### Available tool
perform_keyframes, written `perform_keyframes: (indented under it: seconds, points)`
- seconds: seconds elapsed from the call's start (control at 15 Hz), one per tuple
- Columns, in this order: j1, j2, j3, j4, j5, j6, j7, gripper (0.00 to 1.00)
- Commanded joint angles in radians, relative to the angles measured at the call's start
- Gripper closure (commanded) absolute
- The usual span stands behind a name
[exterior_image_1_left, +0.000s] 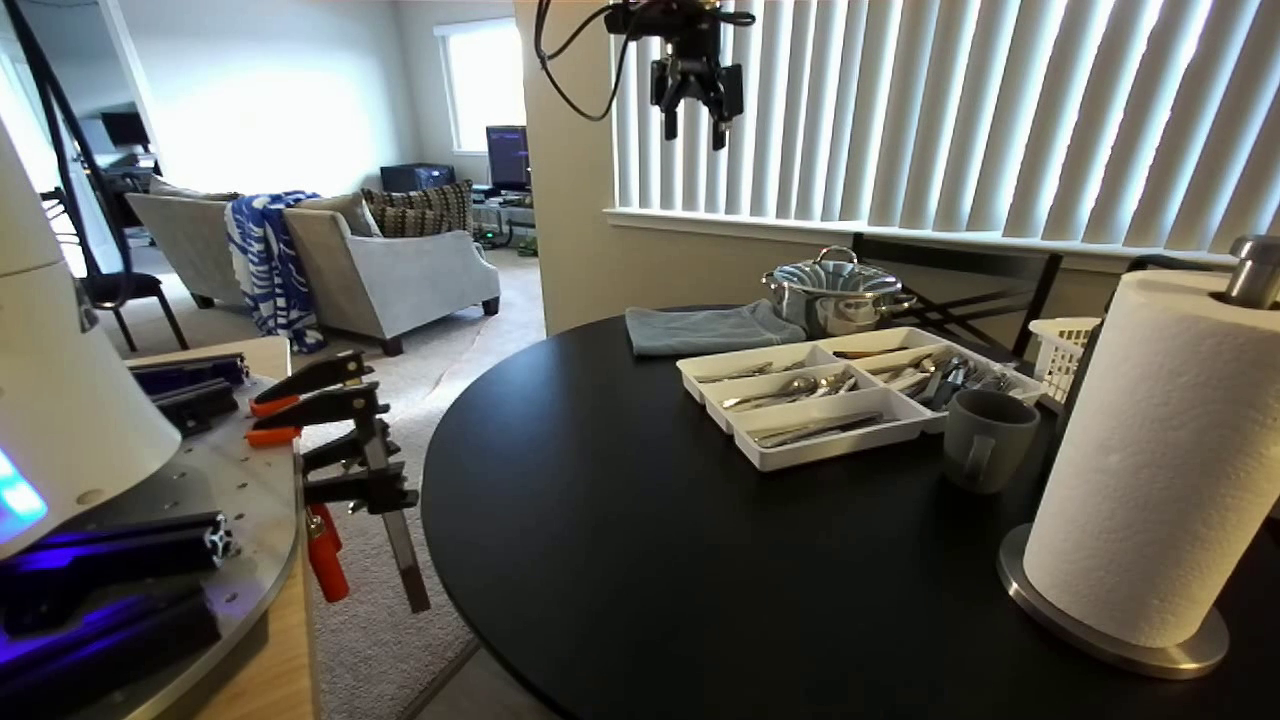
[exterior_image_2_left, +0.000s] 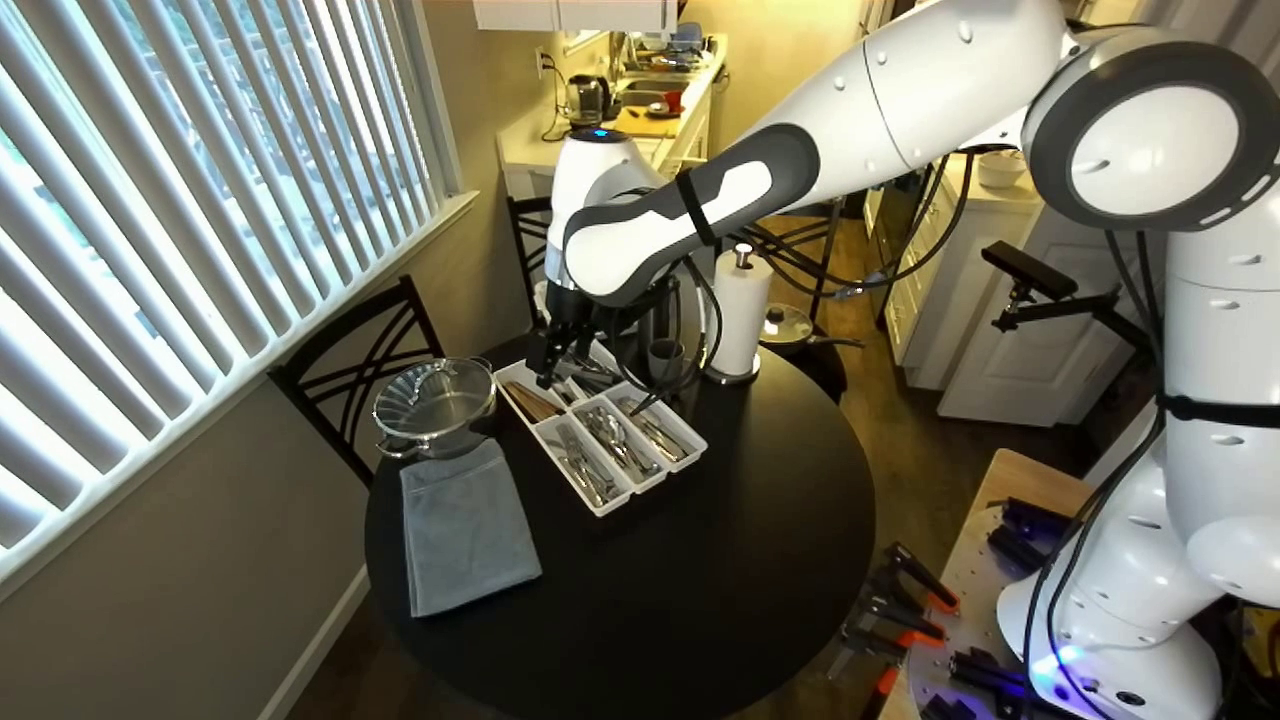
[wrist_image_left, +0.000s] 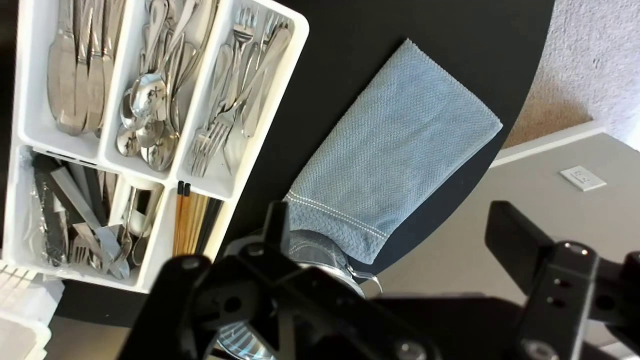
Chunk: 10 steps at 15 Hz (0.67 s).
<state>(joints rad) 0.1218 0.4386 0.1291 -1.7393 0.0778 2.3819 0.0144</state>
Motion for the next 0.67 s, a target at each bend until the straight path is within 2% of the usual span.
perform_keyframes:
  seconds: [0.0, 0.4, 0.6]
  points:
    - [0.017, 0.056, -0.022, 0.056, -0.005, 0.005, 0.066, 0.0]
    - [0.041, 0.239, -0.103, 0.217, -0.002, -0.013, 0.318, 0.0]
    - [0.053, 0.342, -0.134, 0.301, -0.003, -0.01, 0.392, 0.0]
